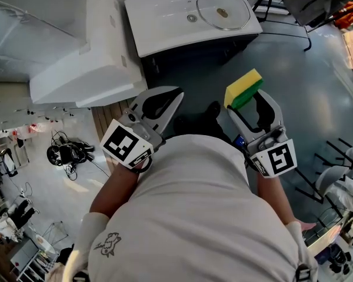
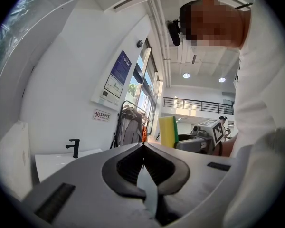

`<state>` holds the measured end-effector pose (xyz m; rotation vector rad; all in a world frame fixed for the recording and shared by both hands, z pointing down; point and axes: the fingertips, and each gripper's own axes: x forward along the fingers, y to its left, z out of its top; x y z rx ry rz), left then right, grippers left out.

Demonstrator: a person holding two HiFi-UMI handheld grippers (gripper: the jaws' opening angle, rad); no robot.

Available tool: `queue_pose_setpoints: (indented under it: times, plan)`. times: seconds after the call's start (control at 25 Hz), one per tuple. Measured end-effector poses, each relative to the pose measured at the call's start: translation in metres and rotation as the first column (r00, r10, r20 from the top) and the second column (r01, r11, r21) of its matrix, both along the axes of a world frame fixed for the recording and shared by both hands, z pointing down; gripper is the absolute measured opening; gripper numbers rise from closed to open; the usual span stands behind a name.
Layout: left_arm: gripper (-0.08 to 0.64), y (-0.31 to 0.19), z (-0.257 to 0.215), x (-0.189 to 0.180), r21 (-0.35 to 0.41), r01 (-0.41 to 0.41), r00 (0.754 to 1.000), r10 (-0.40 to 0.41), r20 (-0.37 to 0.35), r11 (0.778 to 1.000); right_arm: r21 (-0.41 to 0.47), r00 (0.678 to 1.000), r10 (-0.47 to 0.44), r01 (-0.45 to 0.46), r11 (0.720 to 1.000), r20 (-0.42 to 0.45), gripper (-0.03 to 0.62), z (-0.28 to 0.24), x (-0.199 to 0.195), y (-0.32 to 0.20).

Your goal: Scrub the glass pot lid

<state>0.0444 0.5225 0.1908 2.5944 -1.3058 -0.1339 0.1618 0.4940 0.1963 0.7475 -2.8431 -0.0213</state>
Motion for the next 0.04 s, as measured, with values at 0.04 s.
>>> queue_pose_setpoints:
  times: [0.04]
  plan:
    - [-0.002, 0.0005, -0.0001, 0.0005, 0.000, -0.003, 1.000, 0.003, -0.001, 1.000, -0.003, 1.000, 0.002, -0.002, 1.000, 0.000, 0.293, 0.0001, 0.0001, 0.0000]
